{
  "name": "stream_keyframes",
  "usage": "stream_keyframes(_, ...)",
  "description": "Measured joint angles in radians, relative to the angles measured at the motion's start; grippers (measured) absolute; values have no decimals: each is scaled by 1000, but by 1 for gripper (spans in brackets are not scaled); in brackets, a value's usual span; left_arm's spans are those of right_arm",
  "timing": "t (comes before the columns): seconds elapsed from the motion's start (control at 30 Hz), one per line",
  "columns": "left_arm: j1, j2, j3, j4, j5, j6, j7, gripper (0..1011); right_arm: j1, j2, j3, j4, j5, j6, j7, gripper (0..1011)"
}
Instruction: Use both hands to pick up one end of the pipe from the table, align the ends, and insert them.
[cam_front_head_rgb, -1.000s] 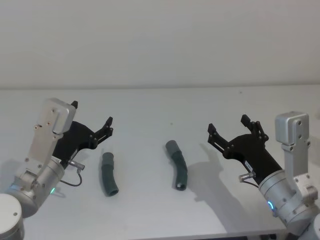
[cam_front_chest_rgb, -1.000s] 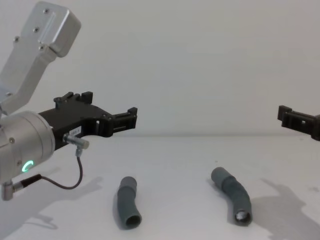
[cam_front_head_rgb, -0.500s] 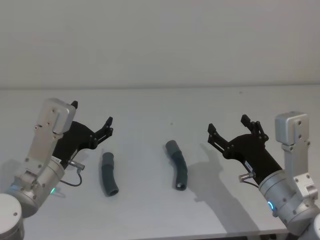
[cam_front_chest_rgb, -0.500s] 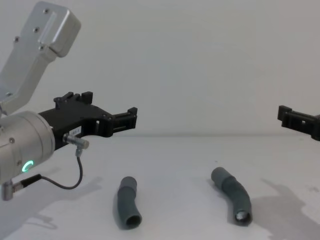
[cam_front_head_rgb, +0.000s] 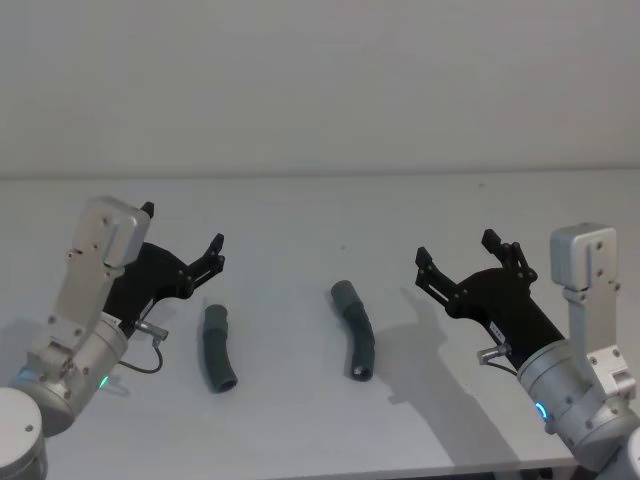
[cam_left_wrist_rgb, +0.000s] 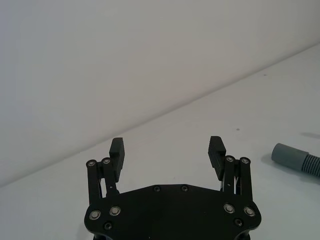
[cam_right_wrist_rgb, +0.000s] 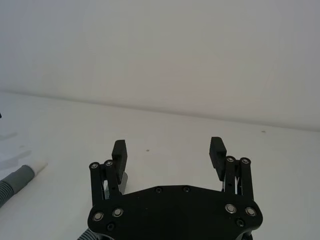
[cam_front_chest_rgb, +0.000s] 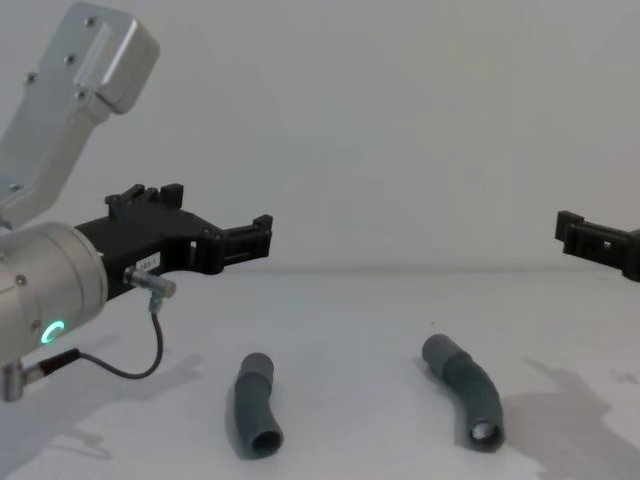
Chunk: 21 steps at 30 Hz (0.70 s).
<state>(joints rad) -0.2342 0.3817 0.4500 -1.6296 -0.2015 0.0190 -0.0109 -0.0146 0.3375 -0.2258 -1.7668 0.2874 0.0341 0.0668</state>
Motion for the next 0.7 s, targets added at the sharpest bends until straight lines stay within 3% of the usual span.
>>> stream_keyframes(0.33,34,-3,-31,-41,-40,76,13,1001,0,0,0,0,0,0,0,1004)
stream_keyframes(0.7,96,-1,-71,-124,-94,228,38,1001,0,0,0,0,0,0,0,1003)
